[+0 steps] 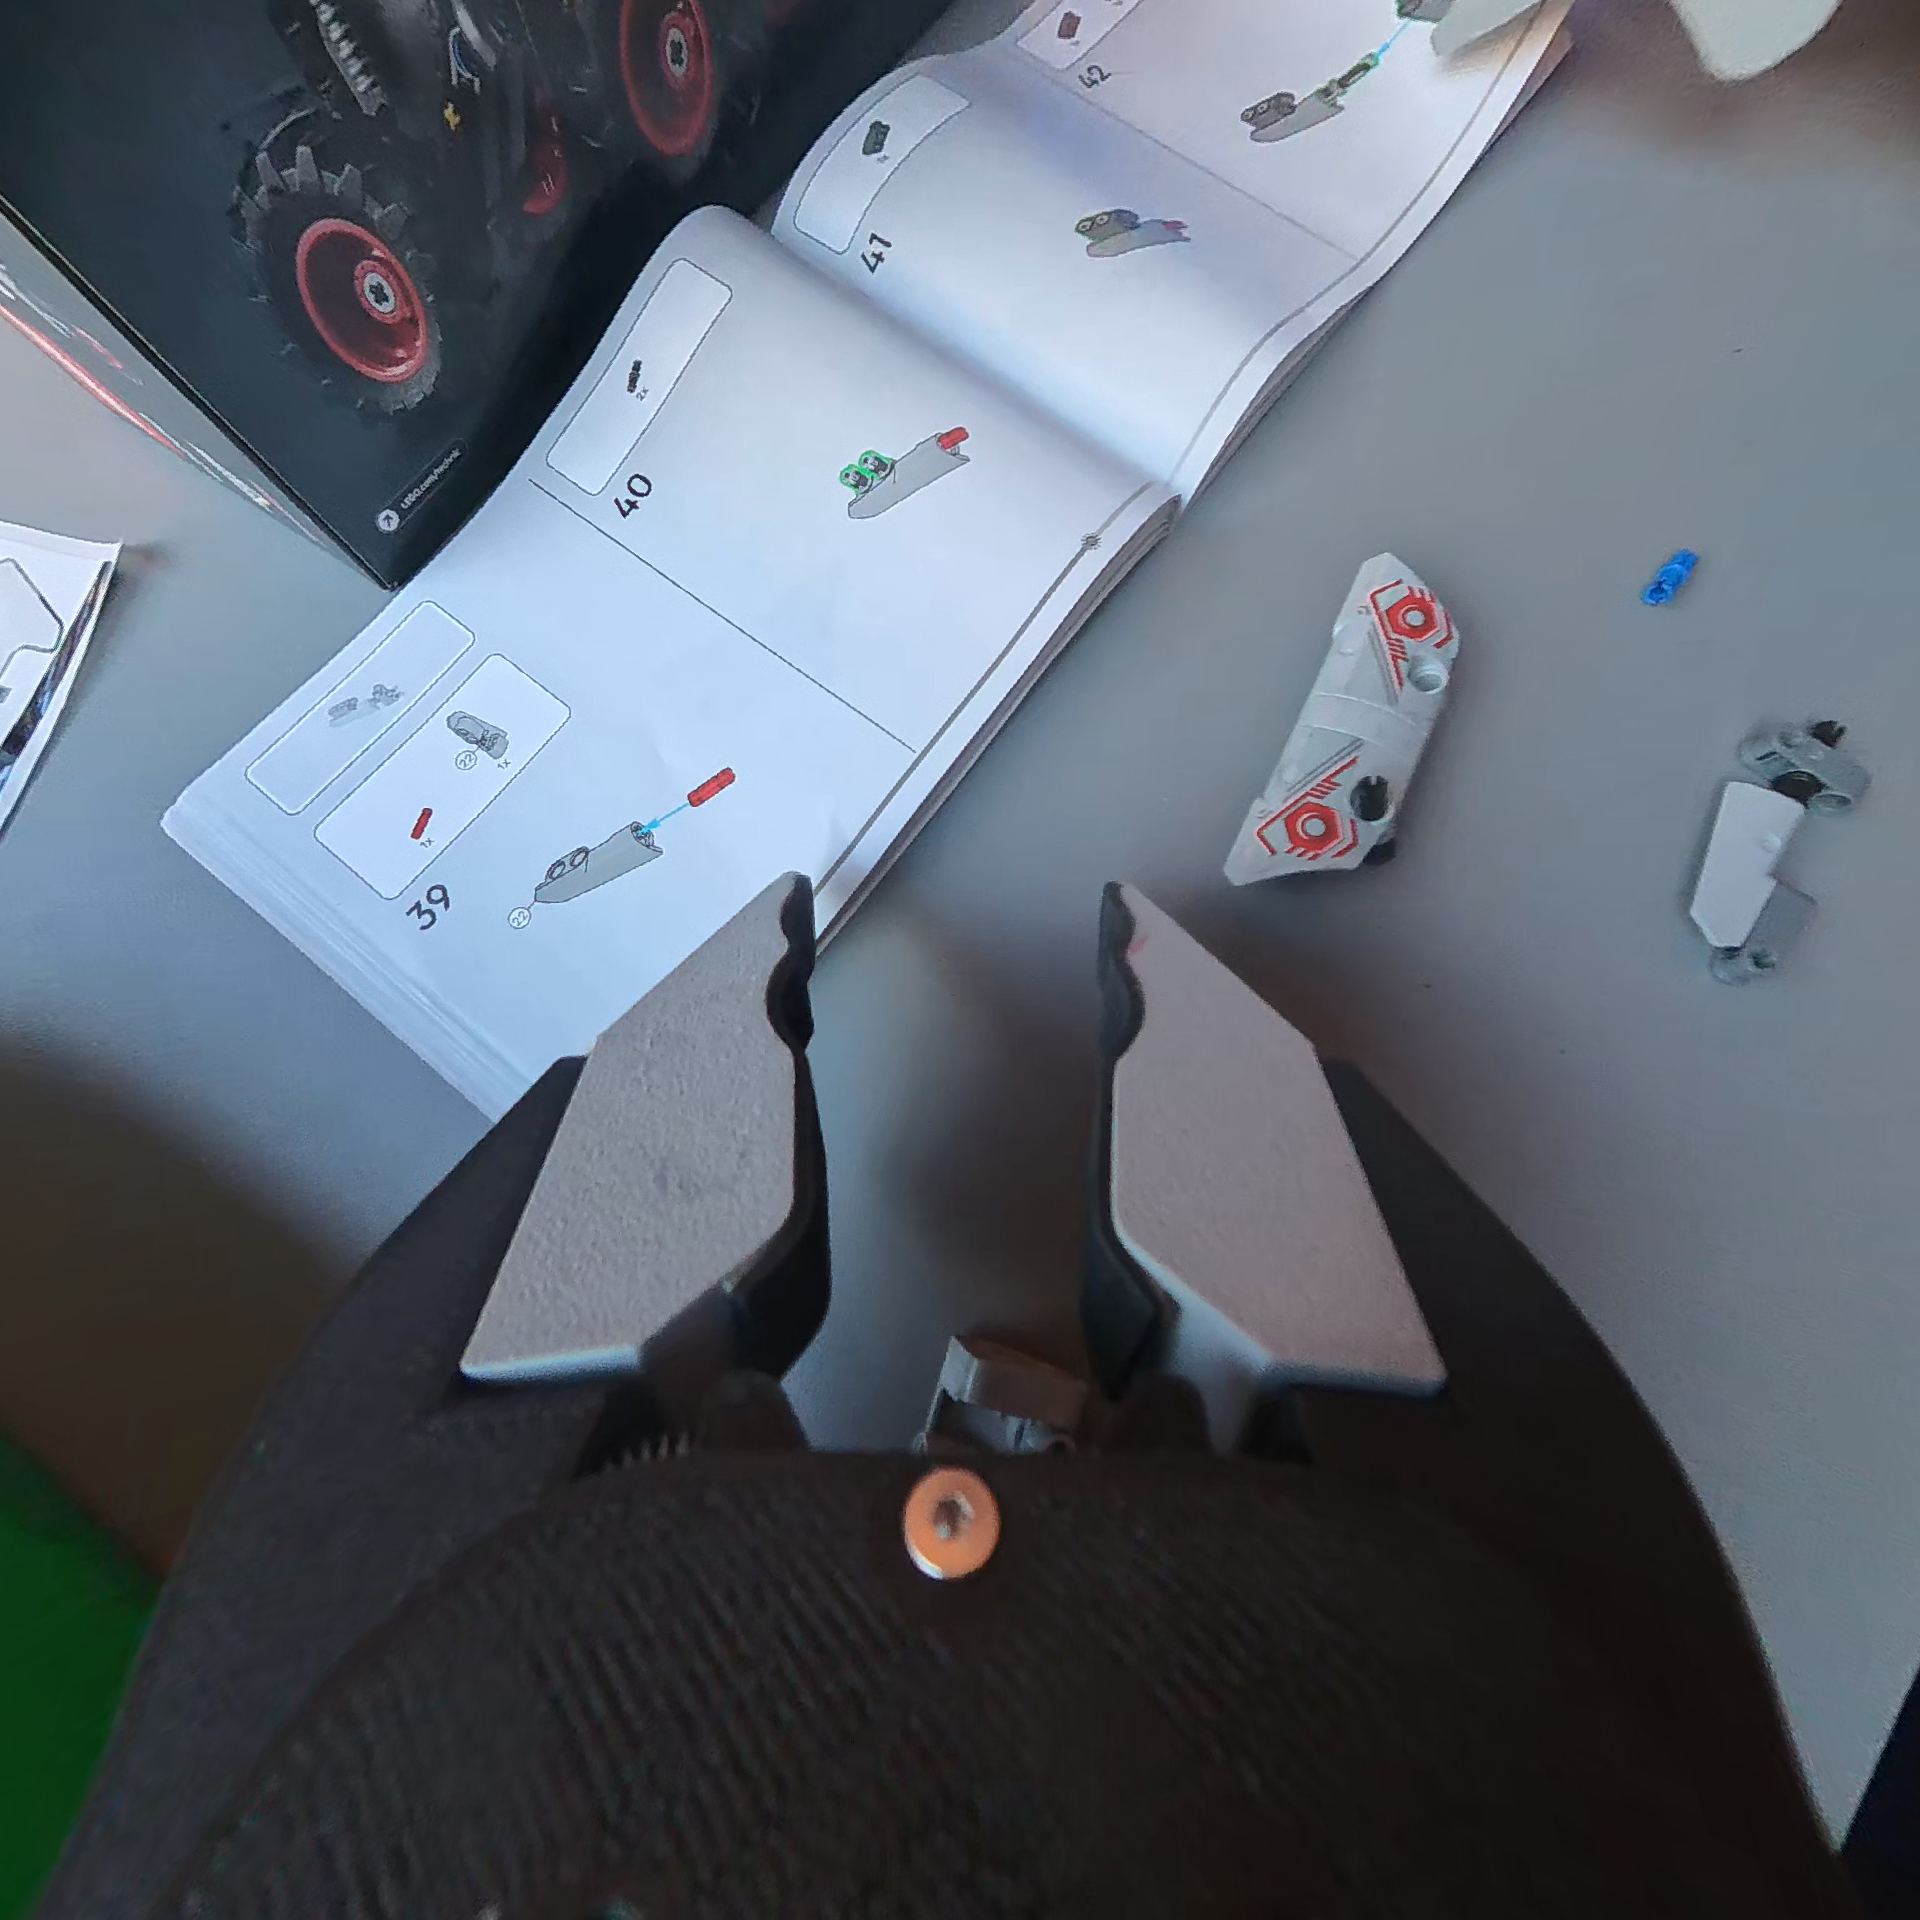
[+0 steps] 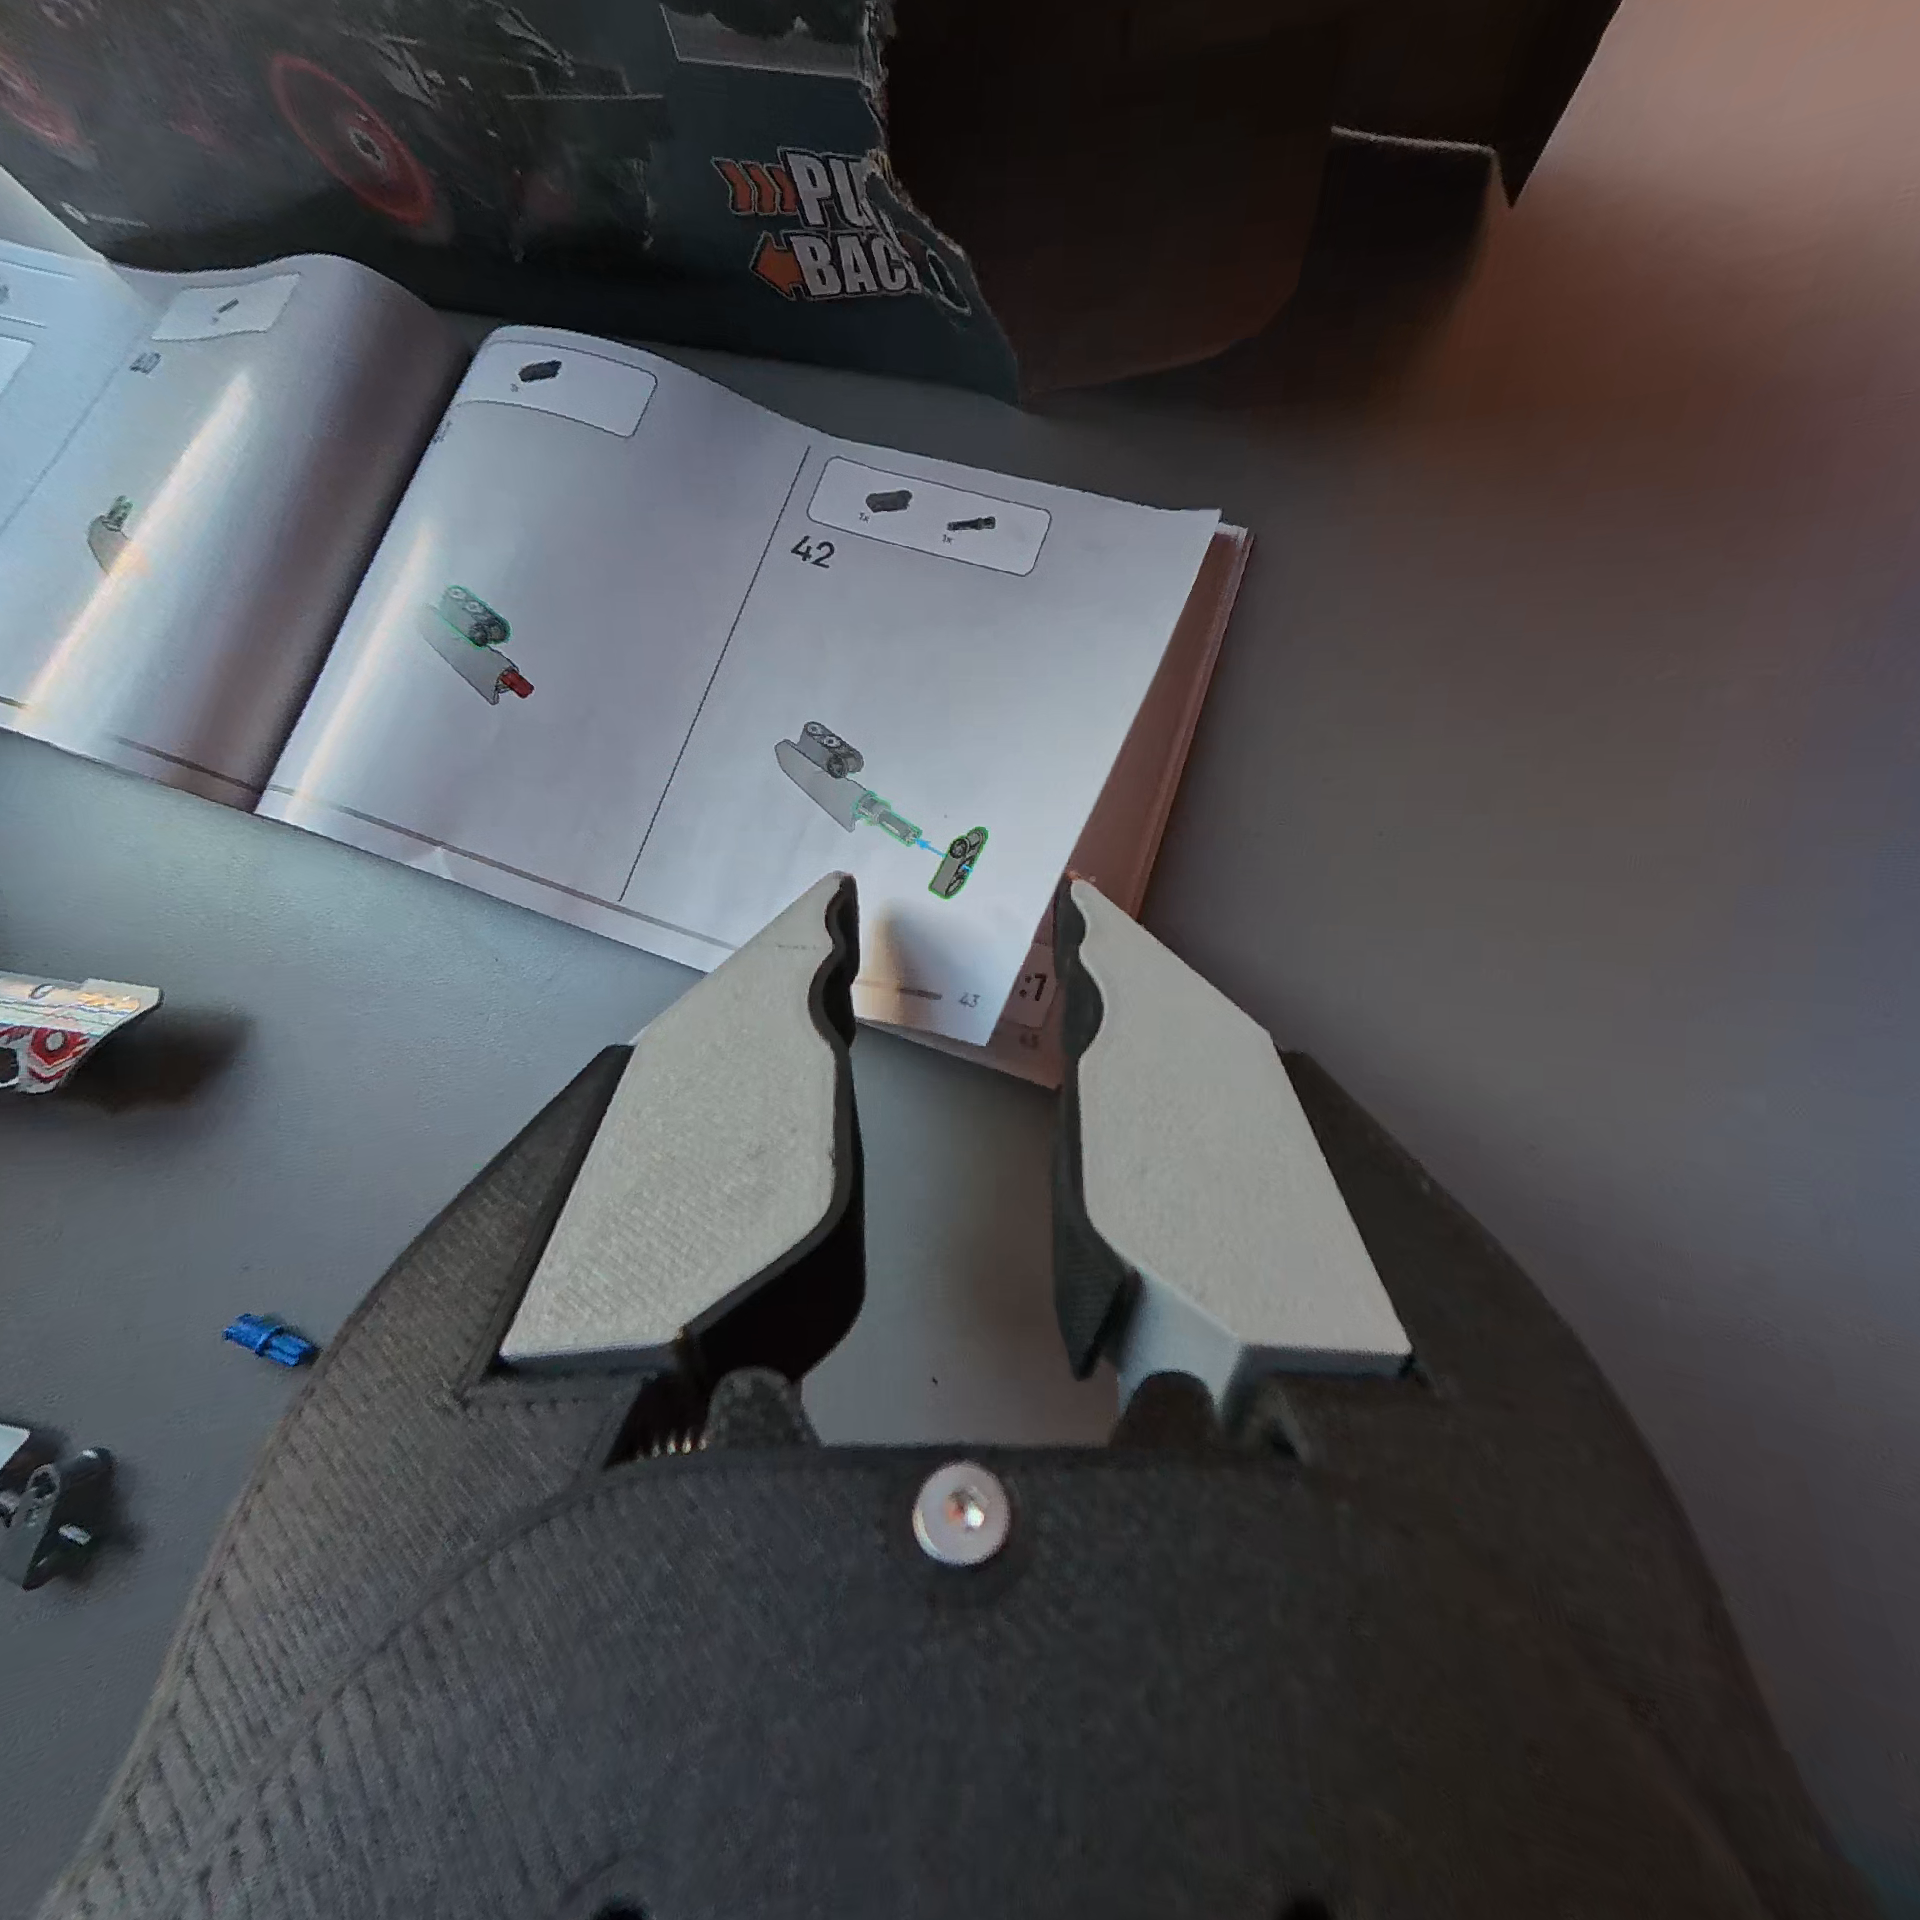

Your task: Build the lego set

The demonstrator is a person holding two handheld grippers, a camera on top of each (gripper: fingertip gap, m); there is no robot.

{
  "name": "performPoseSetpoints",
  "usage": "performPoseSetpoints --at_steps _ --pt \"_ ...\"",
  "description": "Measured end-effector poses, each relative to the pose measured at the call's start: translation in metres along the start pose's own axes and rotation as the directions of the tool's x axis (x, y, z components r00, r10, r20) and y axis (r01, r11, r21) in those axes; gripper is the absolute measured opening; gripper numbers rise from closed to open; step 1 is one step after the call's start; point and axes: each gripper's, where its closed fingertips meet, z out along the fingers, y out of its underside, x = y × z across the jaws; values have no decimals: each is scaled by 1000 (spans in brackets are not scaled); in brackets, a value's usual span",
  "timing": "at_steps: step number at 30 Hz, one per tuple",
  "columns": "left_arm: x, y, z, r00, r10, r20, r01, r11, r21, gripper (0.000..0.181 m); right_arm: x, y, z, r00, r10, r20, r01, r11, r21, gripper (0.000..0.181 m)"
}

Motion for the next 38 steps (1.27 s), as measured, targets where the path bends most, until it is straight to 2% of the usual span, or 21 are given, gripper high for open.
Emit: performPoseSetpoints --at_steps 1,13,15,19,38 --pt "0 0 0 1000 1 1 -1 1000 -1 52 0 0 0 1000 3 6 -3 1000 3 34" --pt "0 2 1 1000 1 -1 -1 1000 -8 53 3 -4 -5 999 38 14 -38 999 35 26" --pt "1 2 1 1000 4 -1 -4 1000 -8 52 6 -5 -5 998 56 14 -57 997 42 11" --pt "1 2 1 1000 7 -2 -7 1000 -8 52 6 -4 -5 999 48 8 -49 998 35 0" --pt "0 1 1 1000 7 0 -7 1000 -4 52 2 -15 -12 1000 22 10 -23 995 94 0"
